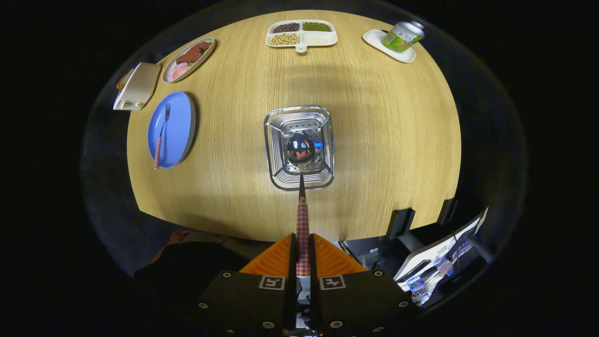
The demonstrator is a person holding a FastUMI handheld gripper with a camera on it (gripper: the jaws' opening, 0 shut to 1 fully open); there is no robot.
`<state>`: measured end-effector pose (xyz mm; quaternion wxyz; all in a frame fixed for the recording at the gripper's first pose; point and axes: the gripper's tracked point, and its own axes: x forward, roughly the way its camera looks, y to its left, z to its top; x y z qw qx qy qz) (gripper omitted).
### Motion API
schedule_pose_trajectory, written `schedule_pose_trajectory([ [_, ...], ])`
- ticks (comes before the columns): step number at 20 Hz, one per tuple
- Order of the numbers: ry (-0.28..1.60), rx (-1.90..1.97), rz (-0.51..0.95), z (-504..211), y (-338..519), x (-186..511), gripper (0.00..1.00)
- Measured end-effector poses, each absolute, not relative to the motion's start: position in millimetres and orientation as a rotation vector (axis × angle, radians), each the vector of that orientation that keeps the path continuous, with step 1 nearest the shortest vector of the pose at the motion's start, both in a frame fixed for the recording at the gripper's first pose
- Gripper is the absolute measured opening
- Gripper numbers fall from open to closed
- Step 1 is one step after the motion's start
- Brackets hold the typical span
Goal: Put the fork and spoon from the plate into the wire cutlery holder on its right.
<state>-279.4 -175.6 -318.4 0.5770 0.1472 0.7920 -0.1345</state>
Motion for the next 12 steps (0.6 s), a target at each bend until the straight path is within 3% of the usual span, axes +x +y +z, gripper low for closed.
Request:
schedule_pose_trajectory([
  [5,1.804,0.304,-0.329,-317.0,-198.1,-251.5,0.12],
  [12,1.622,0.314,-0.328,-298.1,-198.0,-206.1,0.23],
])
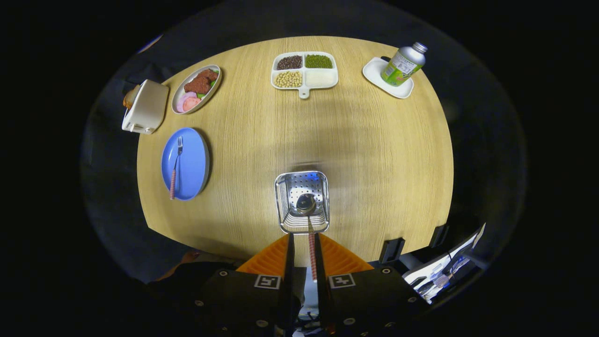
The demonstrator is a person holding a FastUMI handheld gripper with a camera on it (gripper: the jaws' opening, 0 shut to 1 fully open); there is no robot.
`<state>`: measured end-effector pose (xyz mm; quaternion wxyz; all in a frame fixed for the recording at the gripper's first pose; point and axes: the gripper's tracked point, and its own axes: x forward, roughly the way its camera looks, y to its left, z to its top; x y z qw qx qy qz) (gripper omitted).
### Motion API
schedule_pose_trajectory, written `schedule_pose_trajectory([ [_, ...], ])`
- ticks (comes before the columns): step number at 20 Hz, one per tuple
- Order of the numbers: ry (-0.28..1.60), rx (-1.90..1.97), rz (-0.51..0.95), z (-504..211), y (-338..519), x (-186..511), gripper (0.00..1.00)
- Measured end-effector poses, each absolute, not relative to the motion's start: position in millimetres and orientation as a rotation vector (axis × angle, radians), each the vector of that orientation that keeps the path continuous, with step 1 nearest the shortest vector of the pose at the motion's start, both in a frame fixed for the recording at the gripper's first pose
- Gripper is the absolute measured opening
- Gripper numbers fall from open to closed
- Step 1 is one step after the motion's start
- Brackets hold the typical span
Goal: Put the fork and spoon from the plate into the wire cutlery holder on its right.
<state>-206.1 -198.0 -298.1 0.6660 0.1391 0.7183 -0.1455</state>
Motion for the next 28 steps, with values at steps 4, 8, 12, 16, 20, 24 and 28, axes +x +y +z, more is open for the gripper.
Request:
schedule_pose_trajectory([
  [4,1.536,0.356,-0.337,-289.9,-184.5,-188.5,0.31],
  [8,1.507,0.349,-0.309,-286.4,-158.7,-174.8,0.58],
  [12,1.512,0.334,-0.267,-289.4,-123.4,-160.4,0.74],
  [16,1.511,0.332,-0.199,-293.3,-88.8,-143.7,0.75],
  [20,1.458,0.464,-0.147,-289.4,-69.6,-130.1,0.75],
  [24,1.449,0.469,-0.158,-288.5,-63.4,-130.1,0.76],
  [28,1.484,0.432,-0.167,-299.9,-38.5,-121.9,0.80],
])
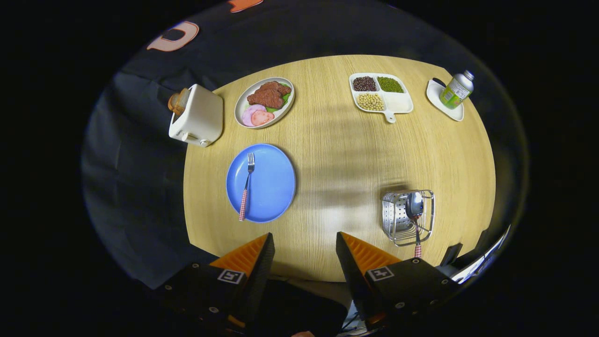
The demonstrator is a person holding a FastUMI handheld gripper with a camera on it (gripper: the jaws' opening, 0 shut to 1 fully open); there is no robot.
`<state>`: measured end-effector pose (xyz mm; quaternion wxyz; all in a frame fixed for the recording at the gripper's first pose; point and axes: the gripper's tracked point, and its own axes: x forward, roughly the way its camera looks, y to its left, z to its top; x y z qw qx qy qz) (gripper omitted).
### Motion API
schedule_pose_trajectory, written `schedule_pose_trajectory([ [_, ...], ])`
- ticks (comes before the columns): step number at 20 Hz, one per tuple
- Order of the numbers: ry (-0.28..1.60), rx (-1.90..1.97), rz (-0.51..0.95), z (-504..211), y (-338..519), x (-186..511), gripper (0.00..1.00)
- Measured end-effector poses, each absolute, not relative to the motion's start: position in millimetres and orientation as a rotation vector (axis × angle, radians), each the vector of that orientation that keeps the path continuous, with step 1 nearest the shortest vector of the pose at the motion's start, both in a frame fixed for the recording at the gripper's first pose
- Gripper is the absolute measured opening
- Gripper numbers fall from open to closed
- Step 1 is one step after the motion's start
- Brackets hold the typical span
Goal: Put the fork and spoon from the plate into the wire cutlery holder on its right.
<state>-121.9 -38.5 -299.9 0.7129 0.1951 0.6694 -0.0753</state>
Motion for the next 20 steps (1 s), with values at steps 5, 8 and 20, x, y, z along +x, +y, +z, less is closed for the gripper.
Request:
schedule_pose_trajectory([
  [5,1.524,0.405,-0.130,-319.6,13.1,-101.3,0.91],
  [8,1.550,0.388,-0.119,-334.3,41.4,-89.4,0.94],
  [20,1.642,0.325,-0.134,-408.9,110.0,-57.5,0.91],
])
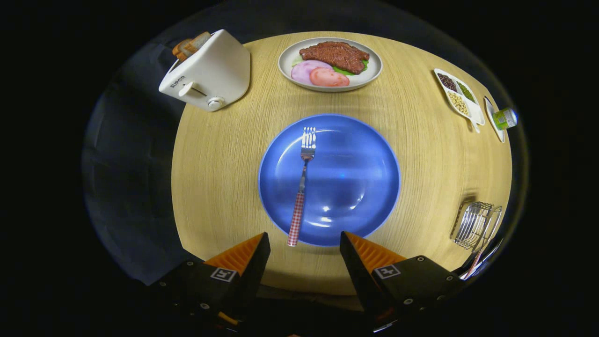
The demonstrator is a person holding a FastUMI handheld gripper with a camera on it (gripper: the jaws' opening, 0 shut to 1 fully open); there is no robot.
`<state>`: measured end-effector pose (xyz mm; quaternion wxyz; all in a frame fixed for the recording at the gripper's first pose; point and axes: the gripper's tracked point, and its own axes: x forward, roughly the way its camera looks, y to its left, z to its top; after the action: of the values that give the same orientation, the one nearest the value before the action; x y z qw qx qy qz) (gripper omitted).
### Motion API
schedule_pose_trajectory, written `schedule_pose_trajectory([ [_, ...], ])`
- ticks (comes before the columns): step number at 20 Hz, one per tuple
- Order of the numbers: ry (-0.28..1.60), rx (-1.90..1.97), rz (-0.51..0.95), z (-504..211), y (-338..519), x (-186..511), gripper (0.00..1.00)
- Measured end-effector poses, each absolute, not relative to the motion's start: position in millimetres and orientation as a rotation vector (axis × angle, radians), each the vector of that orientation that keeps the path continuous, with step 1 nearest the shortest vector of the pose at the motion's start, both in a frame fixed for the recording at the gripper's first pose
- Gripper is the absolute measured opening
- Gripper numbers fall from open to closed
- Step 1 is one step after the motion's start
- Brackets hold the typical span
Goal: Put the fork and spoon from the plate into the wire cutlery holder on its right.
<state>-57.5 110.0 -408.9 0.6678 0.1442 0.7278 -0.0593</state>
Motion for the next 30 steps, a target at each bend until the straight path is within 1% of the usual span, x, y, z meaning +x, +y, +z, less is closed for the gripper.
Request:
schedule_pose_trajectory([
  [4,1.667,0.314,-0.186,-435.9,114.6,-59.5,0.80],
  [5,1.673,0.320,-0.195,-441.3,116.1,-58.9,0.74],
  [6,1.675,0.328,-0.200,-444.4,118.6,-58.6,0.70],
  [7,1.678,0.331,-0.199,-448.6,119.9,-59.0,0.60],
  [8,1.690,0.317,-0.200,-452.3,119.4,-62.1,0.56],
  [9,1.688,0.310,-0.205,-455.7,118.8,-62.4,0.49],
  [10,1.684,0.306,-0.210,-460.3,119.0,-62.1,0.45],
  [11,1.685,0.309,-0.218,-464.9,118.6,-62.8,0.38],
  [12,1.685,0.313,-0.230,-466.5,119.0,-63.1,0.34],
  [13,1.681,0.318,-0.244,-469.3,118.4,-62.6,0.27],
  [14,1.677,0.325,-0.253,-472.0,118.4,-62.9,0.22],
  [15,1.673,0.331,-0.250,-472.7,118.7,-62.5,0.16],
  [17,1.686,0.309,-0.228,-471.1,114.9,-66.8,0.10],
  [20,1.665,0.353,-0.189,-455.8,117.0,-65.7,0.10],
  [22,1.640,0.388,-0.189,-439.6,111.6,-65.0,0.10],
  [25,1.612,0.416,-0.212,-408.0,87.0,-72.3,0.10],
  [30,1.575,0.413,-0.300,-361.1,25.3,-108.2,0.10],
])
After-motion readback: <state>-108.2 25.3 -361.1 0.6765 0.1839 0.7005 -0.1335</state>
